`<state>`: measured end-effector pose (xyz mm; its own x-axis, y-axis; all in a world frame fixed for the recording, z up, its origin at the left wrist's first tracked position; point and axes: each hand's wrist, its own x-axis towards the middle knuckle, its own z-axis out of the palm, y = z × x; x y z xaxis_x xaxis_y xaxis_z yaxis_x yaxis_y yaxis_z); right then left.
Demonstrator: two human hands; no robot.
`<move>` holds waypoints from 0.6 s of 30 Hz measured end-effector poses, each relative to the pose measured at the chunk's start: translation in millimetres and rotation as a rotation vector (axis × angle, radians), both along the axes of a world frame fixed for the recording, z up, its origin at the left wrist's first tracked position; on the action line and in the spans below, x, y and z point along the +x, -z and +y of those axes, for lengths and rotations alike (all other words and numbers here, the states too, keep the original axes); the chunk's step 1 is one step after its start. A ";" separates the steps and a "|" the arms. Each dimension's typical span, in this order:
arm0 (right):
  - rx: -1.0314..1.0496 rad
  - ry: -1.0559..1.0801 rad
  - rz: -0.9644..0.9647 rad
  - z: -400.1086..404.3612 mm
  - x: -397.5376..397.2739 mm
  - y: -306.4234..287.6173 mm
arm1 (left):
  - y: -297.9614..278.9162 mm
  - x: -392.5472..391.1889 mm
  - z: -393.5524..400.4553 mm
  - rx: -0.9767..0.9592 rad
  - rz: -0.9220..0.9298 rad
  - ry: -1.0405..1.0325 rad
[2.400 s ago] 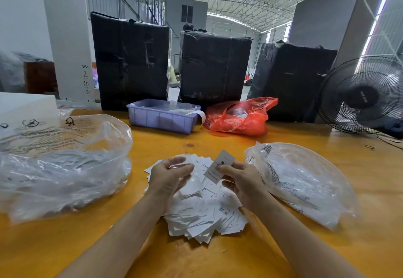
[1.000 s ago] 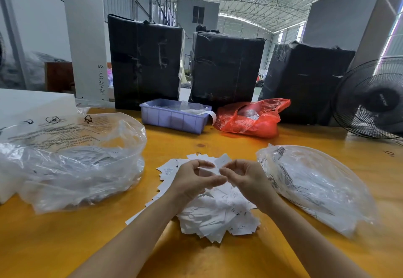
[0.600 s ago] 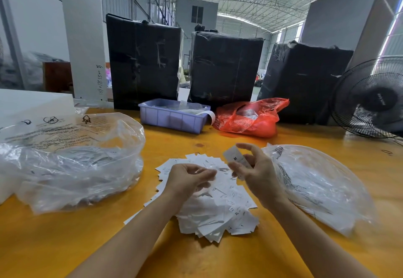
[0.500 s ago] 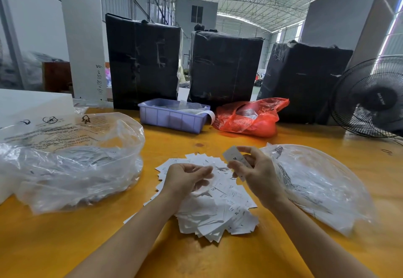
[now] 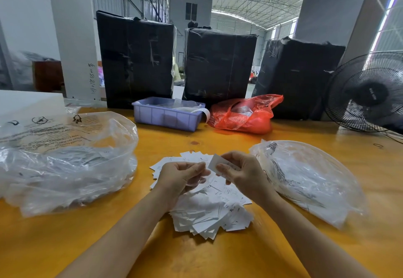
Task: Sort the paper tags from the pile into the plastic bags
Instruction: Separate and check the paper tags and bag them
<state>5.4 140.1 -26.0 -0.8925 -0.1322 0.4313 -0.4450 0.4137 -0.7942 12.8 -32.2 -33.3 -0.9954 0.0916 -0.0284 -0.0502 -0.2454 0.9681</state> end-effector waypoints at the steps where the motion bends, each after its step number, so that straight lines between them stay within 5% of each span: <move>1: 0.011 -0.002 -0.003 -0.3 -0.2 0.4 | -0.2 0.3 0.0 0.002 -0.005 0.009; 18: 0.090 -0.211 -0.227 -4.2 5.2 -1.0 | 2.7 -1.3 2.8 -0.061 0.059 -0.032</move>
<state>10.6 135.9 -25.0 -0.9135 -0.3532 0.2020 -0.3437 0.4042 -0.8476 11.5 -29.4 -36.0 -0.9979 0.0601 0.0257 0.0141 -0.1860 0.9824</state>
